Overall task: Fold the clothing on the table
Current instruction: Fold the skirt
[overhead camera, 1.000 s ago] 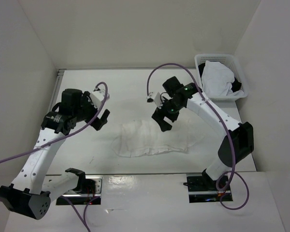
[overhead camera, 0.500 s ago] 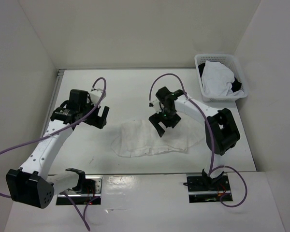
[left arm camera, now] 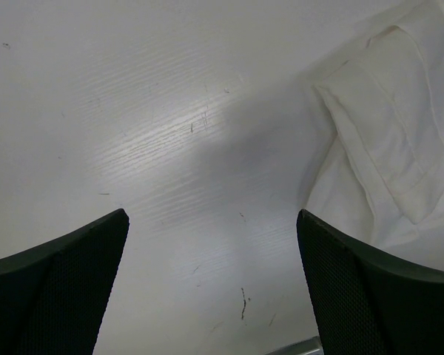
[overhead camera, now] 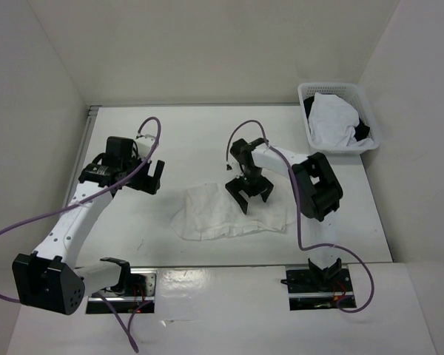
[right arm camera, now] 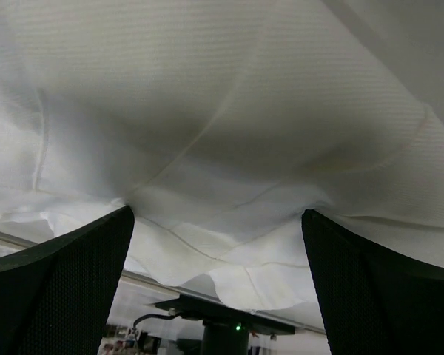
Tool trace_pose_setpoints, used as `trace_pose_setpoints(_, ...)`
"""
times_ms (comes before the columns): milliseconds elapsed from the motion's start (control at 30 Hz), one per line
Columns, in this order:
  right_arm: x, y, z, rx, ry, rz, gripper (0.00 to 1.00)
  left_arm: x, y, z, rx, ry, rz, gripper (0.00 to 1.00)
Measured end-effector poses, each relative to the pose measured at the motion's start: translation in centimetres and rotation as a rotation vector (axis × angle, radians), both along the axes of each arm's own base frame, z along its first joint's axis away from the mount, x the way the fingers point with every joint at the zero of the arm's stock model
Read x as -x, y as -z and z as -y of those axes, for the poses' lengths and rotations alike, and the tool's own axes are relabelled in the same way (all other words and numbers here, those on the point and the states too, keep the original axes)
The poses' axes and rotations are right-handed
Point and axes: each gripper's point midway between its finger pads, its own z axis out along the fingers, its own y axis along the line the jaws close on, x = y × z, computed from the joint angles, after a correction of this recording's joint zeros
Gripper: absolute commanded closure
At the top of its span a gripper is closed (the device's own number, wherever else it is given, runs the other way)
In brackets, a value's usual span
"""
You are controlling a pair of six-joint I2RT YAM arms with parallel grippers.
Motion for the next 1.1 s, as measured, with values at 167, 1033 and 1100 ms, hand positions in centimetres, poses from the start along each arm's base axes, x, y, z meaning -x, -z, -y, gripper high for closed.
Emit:
trace_pose_setpoints(167,-1.2,0.2,-0.3,0.055,0.005,-0.033,0.02,-0.1,-0.1,-0.2,-0.008,-0.010,0.007,0.00)
trace_pose_setpoints(1033,-15.1,-0.5,-10.0,-0.125,-0.252,0.280,0.02,-2.4,5.2,0.7,0.066,0.069,-0.196,0.01)
trace_pose_setpoints(1100,-15.2,-0.5,-10.1,-0.136,-0.265,0.290,0.02,-3.5,7.1,0.4,0.118,0.088,-0.260,0.01)
